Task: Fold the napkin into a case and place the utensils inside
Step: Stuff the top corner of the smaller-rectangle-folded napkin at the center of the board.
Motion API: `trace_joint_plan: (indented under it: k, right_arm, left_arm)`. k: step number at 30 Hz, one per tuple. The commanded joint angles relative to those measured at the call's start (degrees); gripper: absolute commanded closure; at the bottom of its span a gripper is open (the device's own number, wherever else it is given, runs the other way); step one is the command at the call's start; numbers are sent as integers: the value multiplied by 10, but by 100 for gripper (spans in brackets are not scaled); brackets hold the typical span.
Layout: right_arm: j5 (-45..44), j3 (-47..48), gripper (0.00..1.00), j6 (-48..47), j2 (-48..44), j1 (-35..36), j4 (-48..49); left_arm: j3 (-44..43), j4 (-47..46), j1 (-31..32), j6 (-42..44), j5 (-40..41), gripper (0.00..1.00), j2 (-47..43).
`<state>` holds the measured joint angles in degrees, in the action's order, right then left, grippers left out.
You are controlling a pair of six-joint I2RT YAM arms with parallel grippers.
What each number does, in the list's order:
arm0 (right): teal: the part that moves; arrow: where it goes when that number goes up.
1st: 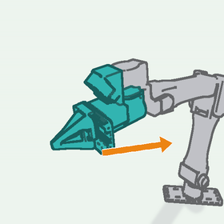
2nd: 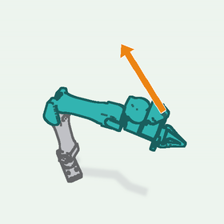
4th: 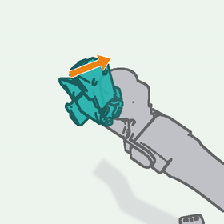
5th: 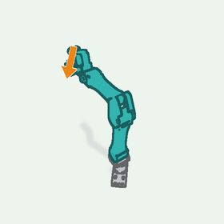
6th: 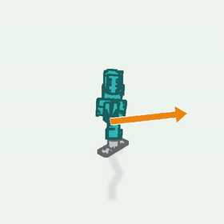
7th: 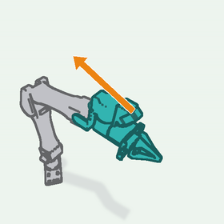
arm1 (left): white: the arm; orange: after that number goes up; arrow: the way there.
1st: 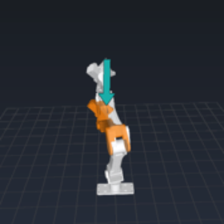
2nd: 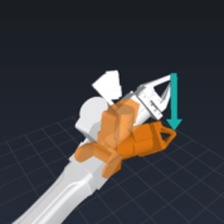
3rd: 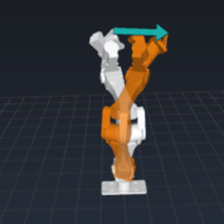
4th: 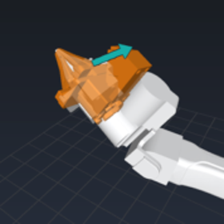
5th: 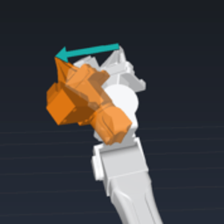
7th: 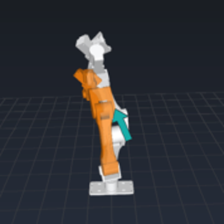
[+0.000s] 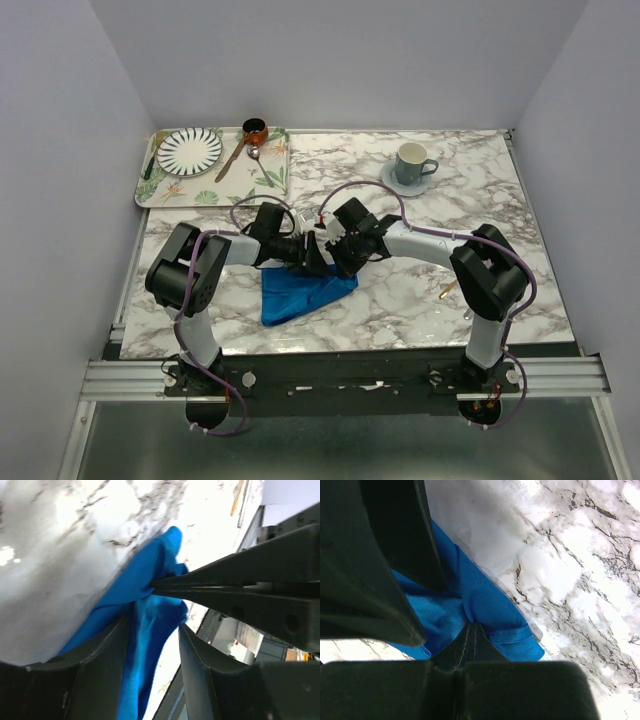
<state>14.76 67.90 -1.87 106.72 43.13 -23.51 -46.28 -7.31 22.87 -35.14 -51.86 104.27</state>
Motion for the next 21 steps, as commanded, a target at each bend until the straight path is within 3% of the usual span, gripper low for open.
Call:
trace_joint_plan:
  k: [1, 6, 12, 21]
  right_arm:
    - [-11, -12, 99, -3, 25, 5, -26]
    - [-11, -11, 99, -1, 27, 5, -26]
    - [-13, -8, 99, -1, 31, 5, -26]
    - [-14, -14, 99, 5, 31, 5, -25]
  left_arm:
    - [8, -50, 2, -12, -64, 44, -8]
    - [12, -37, 2, 14, -63, 42, -15]
    - [-7, 45, 13, 74, -33, 42, -6]
    - [-7, 71, 28, 95, -4, 44, -11]
